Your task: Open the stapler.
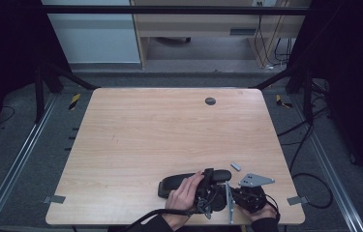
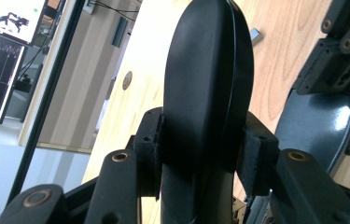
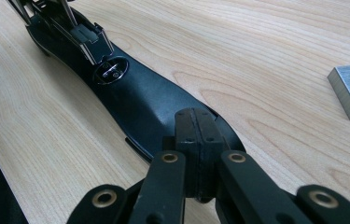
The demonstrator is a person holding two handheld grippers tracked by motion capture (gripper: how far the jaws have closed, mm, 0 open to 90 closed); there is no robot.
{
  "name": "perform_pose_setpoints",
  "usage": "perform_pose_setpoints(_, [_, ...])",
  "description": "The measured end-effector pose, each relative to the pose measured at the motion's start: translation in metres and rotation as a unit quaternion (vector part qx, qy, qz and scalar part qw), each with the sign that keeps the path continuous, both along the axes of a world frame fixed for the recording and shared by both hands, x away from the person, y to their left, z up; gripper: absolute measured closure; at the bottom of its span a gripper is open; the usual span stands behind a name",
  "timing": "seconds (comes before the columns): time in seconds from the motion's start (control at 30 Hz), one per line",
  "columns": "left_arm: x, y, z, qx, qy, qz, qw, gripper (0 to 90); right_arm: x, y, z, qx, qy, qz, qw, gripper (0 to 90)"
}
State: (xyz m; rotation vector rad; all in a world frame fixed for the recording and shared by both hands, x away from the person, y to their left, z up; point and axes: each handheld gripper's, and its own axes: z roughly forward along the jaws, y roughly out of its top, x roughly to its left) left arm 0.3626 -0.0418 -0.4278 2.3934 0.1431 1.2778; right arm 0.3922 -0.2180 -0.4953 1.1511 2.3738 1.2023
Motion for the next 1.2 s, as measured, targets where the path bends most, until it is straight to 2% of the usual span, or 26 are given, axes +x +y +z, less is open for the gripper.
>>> perform_pose_setpoints(0.2, [0.000, 0.009, 0.010, -0.024, 0.003, 0.008, 0.9997, 57.5, 0.000, 0.000, 0.000, 0.000, 0.001, -0.001, 1.0000, 90.0])
perform_pose_setpoints(0.3, [0.000, 0.013, 0.014, -0.046, 0.004, 0.011, 0.9989, 57.6, 0.000, 0.001, 0.000, -0.003, -0.001, -0.002, 1.0000, 90.0])
perform_pose_setpoints(0.33, [0.000, 0.014, 0.015, -0.045, 0.004, 0.013, 0.9989, 57.7, 0.000, 0.001, 0.000, -0.003, 0.000, -0.003, 1.0000, 90.0])
perform_pose_setpoints(0.6, [-0.001, 0.025, 0.024, -0.080, 0.005, 0.022, 0.9966, 58.1, 0.000, 0.000, 0.000, -0.002, 0.000, -0.003, 1.0000, 90.0])
perform_pose_setpoints(0.63, [0.000, 0.026, 0.026, -0.077, 0.005, 0.023, 0.9968, 58.1, 0.000, 0.000, 0.000, -0.002, 0.000, -0.003, 1.0000, 90.0])
perform_pose_setpoints(0.7, [0.000, 0.029, 0.028, -0.088, 0.008, 0.027, 0.9957, 58.2, 0.000, 0.000, 0.000, -0.002, 0.000, -0.004, 1.0000, 90.0])
perform_pose_setpoints(0.97, [0.000, 0.040, 0.037, -0.109, 0.013, 0.037, 0.9933, 58.2, 0.000, 0.001, 0.000, -0.005, 0.000, -0.006, 1.0000, 90.0])
perform_pose_setpoints(1.2, [0.000, 0.048, 0.042, -0.131, 0.017, 0.048, 0.9900, 58.3, 0.000, 0.001, 0.000, -0.004, 0.000, -0.006, 1.0000, 90.0])
